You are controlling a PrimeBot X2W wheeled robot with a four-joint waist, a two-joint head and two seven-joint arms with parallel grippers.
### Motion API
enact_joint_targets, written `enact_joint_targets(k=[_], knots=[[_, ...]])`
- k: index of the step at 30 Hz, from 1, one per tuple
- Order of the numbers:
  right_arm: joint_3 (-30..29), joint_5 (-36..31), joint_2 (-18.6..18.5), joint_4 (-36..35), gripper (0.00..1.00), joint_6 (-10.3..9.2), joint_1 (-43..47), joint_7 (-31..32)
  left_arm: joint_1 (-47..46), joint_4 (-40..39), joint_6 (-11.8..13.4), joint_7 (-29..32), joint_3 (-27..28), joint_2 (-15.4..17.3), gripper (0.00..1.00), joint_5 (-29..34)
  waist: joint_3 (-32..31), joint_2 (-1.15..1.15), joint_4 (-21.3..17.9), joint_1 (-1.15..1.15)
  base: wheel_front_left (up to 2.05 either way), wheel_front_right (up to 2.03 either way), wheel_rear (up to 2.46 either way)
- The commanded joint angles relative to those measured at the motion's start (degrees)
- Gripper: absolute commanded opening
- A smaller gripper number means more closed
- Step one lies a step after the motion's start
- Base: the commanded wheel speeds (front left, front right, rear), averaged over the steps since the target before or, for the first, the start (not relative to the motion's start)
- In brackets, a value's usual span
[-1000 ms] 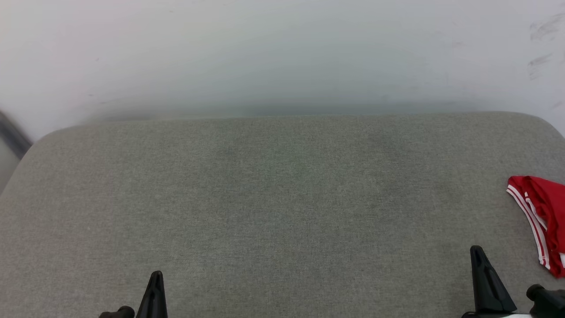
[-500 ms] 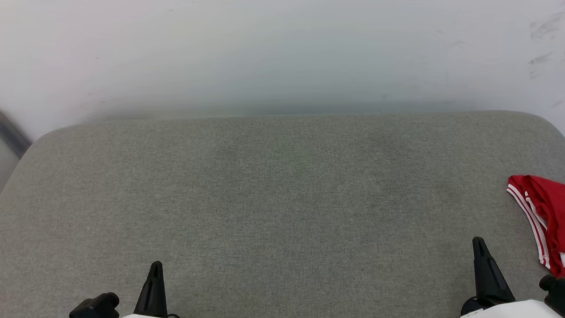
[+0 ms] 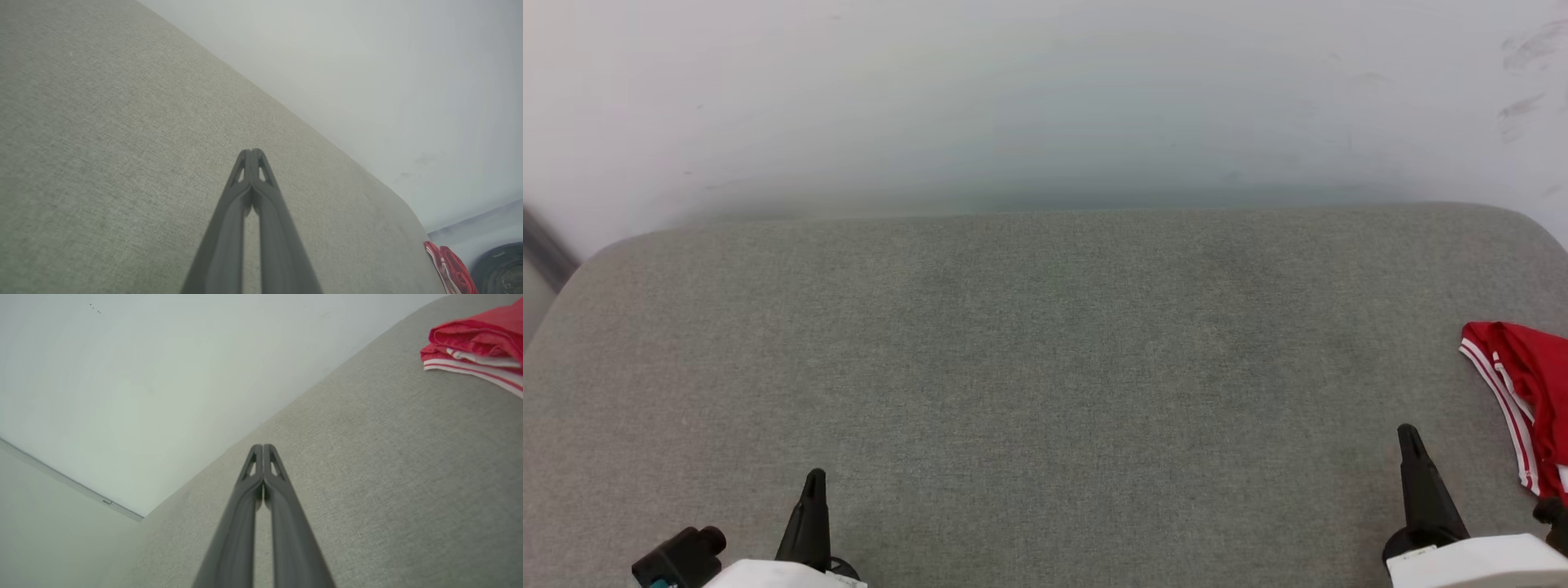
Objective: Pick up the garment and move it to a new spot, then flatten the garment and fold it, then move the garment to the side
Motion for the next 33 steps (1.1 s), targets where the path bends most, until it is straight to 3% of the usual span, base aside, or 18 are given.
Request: enact_joint_targets(k=[1,33], knots=[[-0.1,1.8,-0.6,-0.4,0.00,0.01,-1.8,0.3,-1.6,-0.3,-0.5,0.3,0.4,0.3,0.00,-1.8,0.0,0.00,0.0,0.00,0.00,0.00,0.00],[-0.6,24.1,-0.7,2.6,0.00,0.00,-6.0,5.6,-6.6,3.4,-3.6,5.5,2.3,0.5,0.00,-24.9,0.4,0.00,-0.4,0.00,0.00,0.00,0.00]])
